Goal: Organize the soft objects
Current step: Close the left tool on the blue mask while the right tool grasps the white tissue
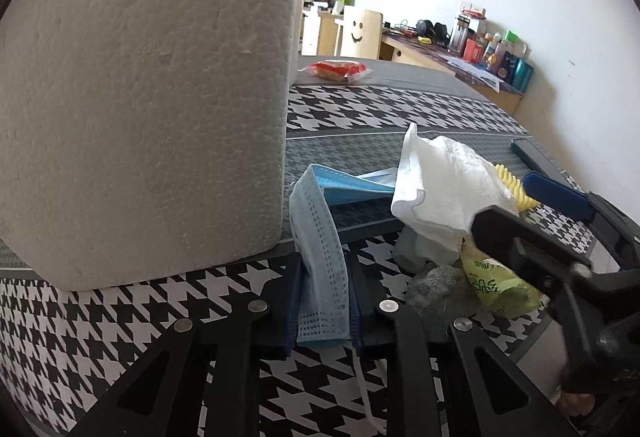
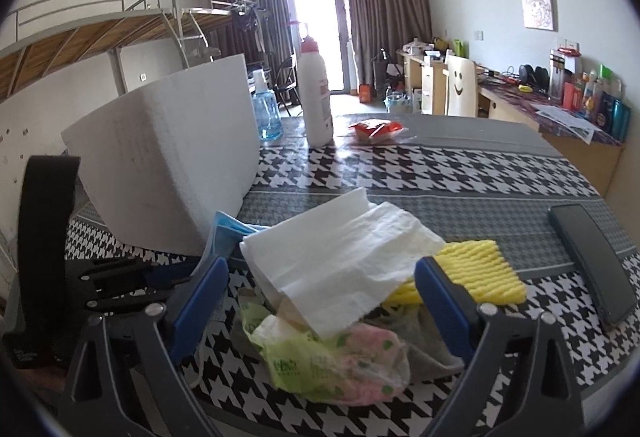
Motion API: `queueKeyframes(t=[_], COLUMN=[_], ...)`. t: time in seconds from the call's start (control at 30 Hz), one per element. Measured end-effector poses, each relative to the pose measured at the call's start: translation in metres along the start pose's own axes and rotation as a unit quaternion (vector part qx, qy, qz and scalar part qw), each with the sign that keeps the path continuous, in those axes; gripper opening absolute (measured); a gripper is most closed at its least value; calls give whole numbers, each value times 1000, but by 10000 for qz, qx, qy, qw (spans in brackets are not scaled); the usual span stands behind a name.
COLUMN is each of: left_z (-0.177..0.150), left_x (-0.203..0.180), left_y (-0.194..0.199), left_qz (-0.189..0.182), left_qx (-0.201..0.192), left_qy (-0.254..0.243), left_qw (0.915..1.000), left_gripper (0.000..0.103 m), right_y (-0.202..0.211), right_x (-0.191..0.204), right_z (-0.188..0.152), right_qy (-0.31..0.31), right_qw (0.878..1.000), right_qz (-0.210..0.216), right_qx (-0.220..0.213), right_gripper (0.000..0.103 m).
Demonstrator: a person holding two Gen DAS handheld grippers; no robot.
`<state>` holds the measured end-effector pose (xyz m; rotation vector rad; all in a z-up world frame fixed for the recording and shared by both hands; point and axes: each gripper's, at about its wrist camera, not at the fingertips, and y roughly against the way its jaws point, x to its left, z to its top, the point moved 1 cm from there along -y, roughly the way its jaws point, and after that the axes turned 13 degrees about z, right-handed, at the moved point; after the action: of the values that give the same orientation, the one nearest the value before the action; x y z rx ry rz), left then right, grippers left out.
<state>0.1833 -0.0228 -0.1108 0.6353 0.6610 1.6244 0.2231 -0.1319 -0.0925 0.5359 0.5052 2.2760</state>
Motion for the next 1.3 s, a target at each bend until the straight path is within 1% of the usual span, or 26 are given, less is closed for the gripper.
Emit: queueKeyframes(t=[0.2, 0.27, 0.4, 0.43, 0.5, 0.57, 0.6, 0.67, 0.7, 0.77, 0.83, 0.93, 1.13, 1.3], left_z=[0, 0, -1, -1, -1, -1, -1, -2, -2, -3, -3, -4, -5, -8], left_x=[2, 3, 3, 4, 4, 4, 3, 3, 4, 4, 5, 7, 13, 18], left_y=[0, 0, 0, 0, 1, 1, 1, 2, 2, 4, 7, 13, 30, 48], left_qz=[-57, -64, -84, -84, -89, -94, -93, -104, -109, -110, -129, -157, -203, -252], left_qx=[-9, -11, -16, -16, -18, -25, -31, -40, -49, -88, -134, -212, -422, -686], left_qy=[-32, -40, -61, -62, -59, -60, -70, -70, -66, -84, -82, -81, -49, -68], left_qw=[10000, 10000, 9999, 9999, 9999, 9999, 9999, 9999, 9999, 9999, 9998, 9996, 9989, 9973], left_gripper=[21, 21, 21, 21, 21, 20, 20, 20, 18, 16, 15, 14, 14, 14], right_y=[-14, -17, -22, -22, -23, -24, -24, -24, -23, -21, -18, -12, 2, 14], right_x=[1, 0, -3, -4, -4, -2, -2, -1, -1, -1, 1, 5, 11, 14], right_z=[1, 1, 0, -1, -1, -2, -2, -2, -2, -2, 0, 1, 7, 14], right_qy=[-3, -13, -78, -85, -85, -79, -79, -75, -70, -61, -21, 40, 145, 177], right_qw=[9995, 9993, 9986, 9984, 9982, 9981, 9979, 9980, 9980, 9983, 9986, 9990, 9997, 9998], right_qz=[49, 56, 91, 89, 107, 100, 122, 116, 122, 144, 160, 185, 150, 110], right_qx=[304, 373, 516, 543, 585, 605, 628, 614, 617, 562, 505, 395, 150, -47], right_gripper=[85, 77, 66, 61, 58, 45, 43, 32, 29, 19, 12, 8, 8, 8])
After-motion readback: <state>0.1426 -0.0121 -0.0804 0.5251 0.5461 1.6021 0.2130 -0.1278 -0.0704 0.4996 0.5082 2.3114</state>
